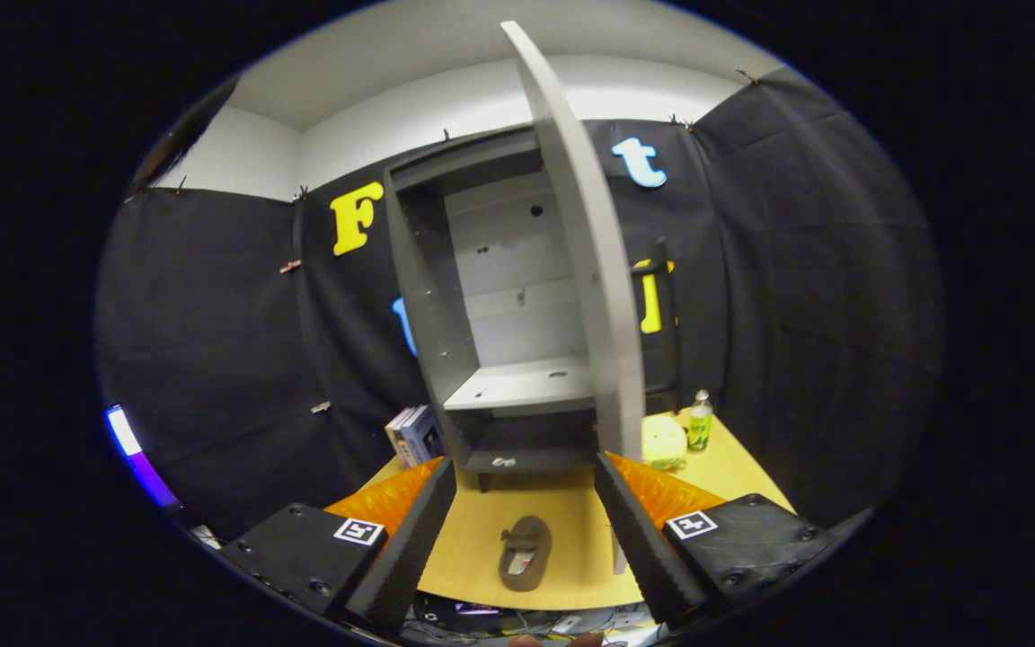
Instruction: Open the shoe cabinet door, grab the shoes and put them into the shoe cabinet, then close the shoe cabinet door.
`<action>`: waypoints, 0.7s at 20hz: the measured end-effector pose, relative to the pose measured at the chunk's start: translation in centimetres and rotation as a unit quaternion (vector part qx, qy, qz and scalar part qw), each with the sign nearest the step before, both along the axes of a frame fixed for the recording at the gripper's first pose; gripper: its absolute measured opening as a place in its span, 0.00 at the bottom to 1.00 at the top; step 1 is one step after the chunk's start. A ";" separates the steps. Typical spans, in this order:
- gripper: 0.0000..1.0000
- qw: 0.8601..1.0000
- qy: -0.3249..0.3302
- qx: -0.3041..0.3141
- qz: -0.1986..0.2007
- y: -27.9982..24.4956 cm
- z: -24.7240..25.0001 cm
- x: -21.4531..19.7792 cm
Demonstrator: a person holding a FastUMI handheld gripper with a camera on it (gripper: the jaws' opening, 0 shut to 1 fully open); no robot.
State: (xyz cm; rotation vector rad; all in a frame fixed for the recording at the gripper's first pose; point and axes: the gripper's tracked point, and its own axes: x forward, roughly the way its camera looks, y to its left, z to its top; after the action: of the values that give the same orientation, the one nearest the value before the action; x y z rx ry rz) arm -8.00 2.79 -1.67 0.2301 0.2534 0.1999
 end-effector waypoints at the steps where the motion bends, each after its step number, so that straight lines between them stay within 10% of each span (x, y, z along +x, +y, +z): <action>1: 0.98 1.000 0.018 0.004 0.013 1.5 -1.5 0.2; 14: 0.98 0.968 0.238 -0.025 0.074 11.8 -25.6 3.8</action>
State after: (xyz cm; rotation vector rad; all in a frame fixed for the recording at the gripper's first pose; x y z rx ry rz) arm -4.21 14.60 -27.31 0.2063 0.7535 0.2845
